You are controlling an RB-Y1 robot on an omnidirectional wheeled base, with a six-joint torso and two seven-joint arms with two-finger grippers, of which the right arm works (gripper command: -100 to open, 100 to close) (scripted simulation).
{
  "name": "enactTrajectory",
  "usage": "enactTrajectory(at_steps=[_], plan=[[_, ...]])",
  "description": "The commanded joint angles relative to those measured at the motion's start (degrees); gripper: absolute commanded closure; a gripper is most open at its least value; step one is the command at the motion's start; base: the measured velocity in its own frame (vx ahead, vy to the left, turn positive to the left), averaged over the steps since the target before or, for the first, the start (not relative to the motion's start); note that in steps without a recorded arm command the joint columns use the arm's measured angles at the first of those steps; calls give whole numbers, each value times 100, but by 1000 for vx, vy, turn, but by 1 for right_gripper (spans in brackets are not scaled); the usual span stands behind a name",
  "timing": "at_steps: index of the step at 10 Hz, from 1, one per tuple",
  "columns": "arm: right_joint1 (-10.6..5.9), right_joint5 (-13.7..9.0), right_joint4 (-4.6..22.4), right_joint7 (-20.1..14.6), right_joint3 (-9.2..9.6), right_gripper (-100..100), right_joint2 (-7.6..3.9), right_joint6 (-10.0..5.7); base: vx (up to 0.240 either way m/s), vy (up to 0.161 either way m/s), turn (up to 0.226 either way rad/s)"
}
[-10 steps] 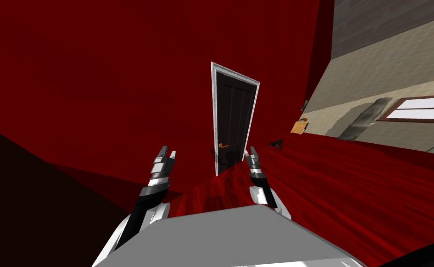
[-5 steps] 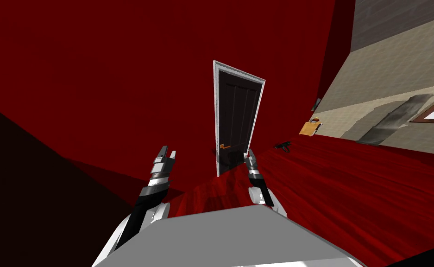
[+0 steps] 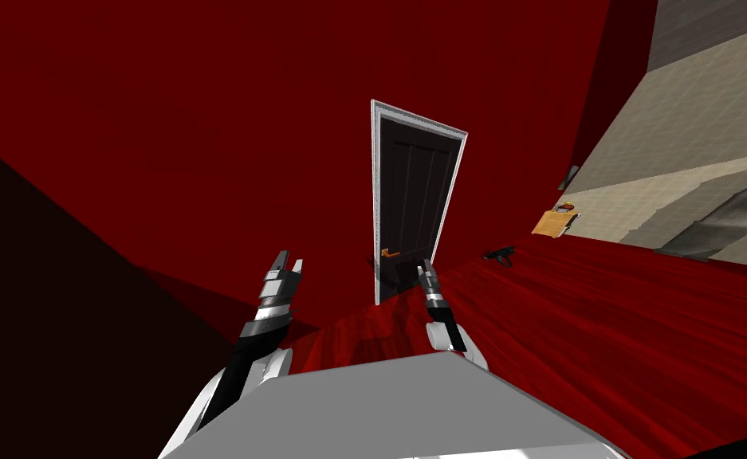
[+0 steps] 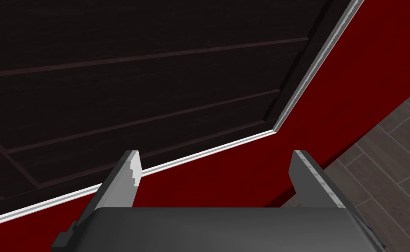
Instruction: Pull the door open
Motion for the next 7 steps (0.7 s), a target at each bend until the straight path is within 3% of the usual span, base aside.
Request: enactTrajectory(at_steps=[1, 6, 7], plan=[[-61, -11, 233, -13, -16, -100, -31, -39, 27, -46, 62], [-358, -35, 1002, -27, -50, -100, -112, -168, 33, -47, 112], [-358, -35, 1082, -27, -50, -100, -112, -168, 30, -48, 67]])
